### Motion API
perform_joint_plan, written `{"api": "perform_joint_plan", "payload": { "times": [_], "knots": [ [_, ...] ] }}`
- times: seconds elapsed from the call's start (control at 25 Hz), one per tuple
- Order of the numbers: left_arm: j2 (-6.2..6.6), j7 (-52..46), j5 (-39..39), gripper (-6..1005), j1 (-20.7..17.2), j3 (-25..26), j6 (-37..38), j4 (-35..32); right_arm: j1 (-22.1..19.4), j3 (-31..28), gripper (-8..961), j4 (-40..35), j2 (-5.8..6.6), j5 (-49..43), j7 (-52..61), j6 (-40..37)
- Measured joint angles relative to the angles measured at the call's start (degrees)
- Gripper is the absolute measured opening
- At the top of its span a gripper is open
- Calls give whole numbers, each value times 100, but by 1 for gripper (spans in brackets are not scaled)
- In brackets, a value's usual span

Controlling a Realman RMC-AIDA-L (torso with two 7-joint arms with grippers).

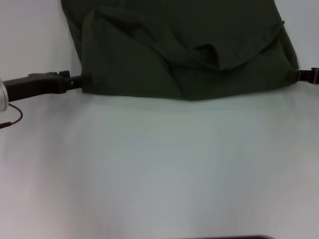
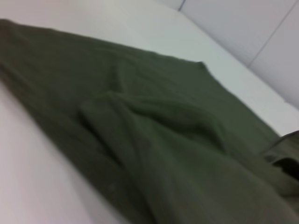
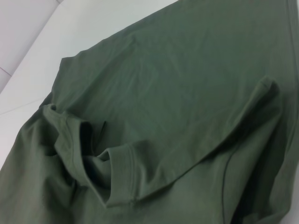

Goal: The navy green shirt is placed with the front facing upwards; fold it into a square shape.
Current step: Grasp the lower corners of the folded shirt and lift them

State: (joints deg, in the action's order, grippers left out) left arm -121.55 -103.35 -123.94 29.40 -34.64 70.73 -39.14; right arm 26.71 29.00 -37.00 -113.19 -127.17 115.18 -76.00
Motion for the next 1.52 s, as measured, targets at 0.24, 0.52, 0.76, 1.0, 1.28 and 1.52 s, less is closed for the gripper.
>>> {"api": "perform_joint_plan", "payload": {
  "times": [0.24,0.52,0.76,1.0,1.28,1.52],
  "knots": [
    [-53,19,-63,813,48,-252,-350,110,10,0,35,0,-4,0,7,-3],
    [-88,48,-62,813,187,-409,-295,207,14,0,36,0,1,0,17,-3],
    [-137,57,-57,814,215,-631,-323,222,27,1,36,0,0,0,29,-2],
    [-141,46,-5,762,215,-605,-333,178,28,0,36,0,-3,-1,30,-2],
    [-101,-35,-55,635,284,-666,-453,229,23,0,36,0,-9,-1,25,-2],
    [-93,-62,-63,498,294,-680,-427,221,34,1,36,0,-3,-1,28,-12]
  ]
}}
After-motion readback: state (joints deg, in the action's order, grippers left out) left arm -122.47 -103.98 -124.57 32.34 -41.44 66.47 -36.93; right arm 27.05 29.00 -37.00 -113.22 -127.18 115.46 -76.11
